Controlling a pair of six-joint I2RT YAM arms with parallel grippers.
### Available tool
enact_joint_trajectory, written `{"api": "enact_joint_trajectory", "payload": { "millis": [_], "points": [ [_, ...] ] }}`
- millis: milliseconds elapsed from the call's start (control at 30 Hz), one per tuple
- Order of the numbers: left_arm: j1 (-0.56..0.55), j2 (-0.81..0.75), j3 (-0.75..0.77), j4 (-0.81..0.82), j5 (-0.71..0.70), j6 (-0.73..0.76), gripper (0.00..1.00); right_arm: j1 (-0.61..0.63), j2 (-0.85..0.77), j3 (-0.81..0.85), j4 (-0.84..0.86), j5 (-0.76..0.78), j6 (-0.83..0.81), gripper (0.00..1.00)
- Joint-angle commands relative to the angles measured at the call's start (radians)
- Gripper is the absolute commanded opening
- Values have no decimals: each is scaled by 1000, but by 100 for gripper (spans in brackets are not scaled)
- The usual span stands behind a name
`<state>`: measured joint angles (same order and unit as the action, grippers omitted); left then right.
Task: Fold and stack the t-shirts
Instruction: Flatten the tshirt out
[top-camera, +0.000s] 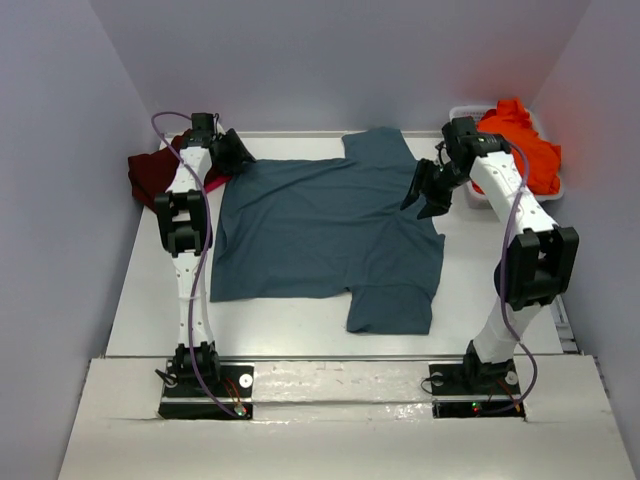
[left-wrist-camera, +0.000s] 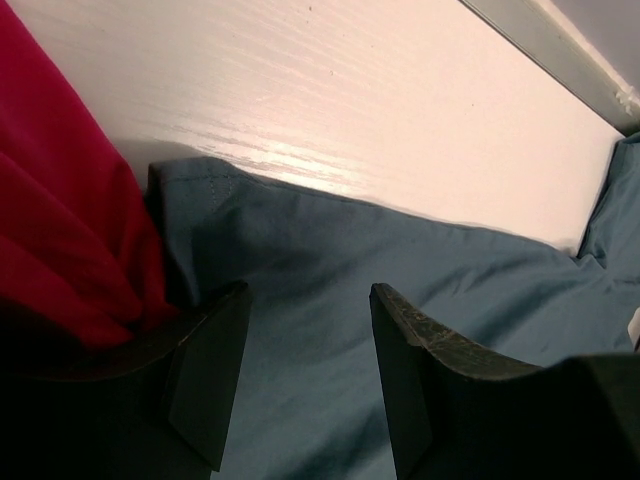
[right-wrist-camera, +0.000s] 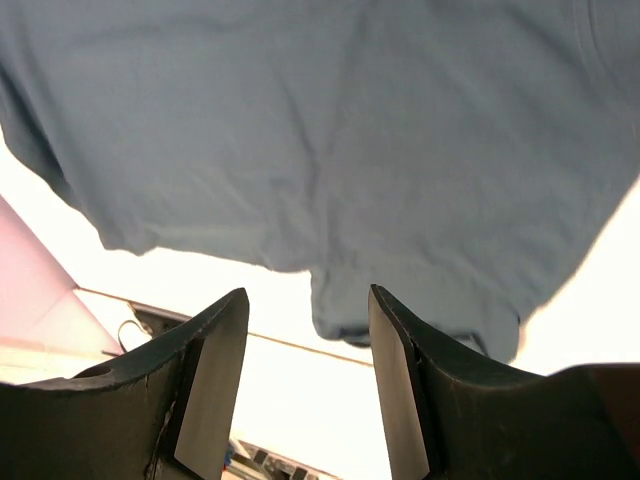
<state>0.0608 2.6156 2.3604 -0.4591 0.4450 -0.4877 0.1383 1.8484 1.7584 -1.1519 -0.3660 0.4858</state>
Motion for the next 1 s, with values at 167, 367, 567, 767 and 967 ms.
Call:
{"api": "enact_joint_trajectory", "payload": {
  "millis": [167,367,567,767,967],
  "points": [
    [-27,-274,-202,13,-38,29,64,32,-201,-348,-37,32,-19,57],
    [-58,-425,-394,46,-46,43,64,44,-304,-600,7,38,-1,57],
    [-76,-532,-492,51,-46,52,64,53,-394,-775,46,42,33,57],
    [-76,-591,-527,50,-52,58,64,53,-416,-879,98,29,48,57],
    [-76,-623,-556,46,-52,64,64,63,-423,-953,167,22,56,56]
  ]
}}
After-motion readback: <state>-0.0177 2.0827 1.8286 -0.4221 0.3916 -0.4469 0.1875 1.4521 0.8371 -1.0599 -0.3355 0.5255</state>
